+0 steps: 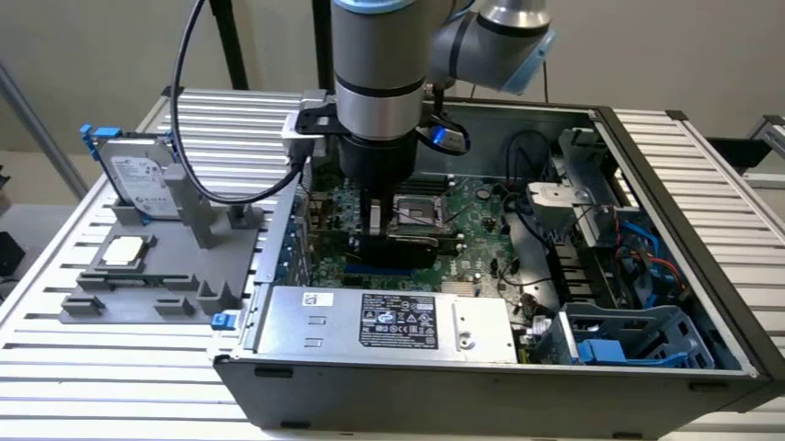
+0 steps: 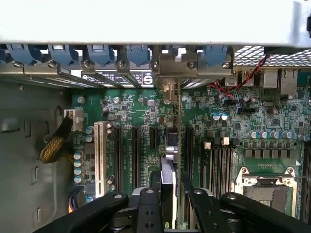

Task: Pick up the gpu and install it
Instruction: 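Insert the gpu into the slot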

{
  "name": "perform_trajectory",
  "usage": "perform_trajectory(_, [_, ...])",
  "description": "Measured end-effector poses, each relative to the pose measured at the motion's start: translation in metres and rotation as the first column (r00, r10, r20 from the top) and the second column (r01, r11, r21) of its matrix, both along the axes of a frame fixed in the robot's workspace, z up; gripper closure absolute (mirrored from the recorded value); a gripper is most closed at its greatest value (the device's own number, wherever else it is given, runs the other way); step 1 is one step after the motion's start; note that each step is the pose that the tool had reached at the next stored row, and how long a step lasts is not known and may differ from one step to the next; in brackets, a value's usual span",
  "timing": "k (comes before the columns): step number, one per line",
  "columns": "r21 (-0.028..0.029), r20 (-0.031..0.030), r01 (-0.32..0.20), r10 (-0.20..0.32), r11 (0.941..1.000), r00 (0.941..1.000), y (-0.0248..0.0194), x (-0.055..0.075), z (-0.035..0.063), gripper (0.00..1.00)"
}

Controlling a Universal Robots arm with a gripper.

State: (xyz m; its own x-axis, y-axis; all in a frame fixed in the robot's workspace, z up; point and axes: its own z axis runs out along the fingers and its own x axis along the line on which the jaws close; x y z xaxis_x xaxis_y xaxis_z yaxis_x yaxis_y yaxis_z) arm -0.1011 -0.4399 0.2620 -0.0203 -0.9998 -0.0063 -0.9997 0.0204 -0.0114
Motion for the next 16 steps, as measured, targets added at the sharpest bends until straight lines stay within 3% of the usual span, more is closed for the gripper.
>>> perform_trajectory(16, [0.0005, 0.0002, 0.001, -0.001, 1.0, 1.0, 0.0003, -0.0004, -0.0016, 1.0])
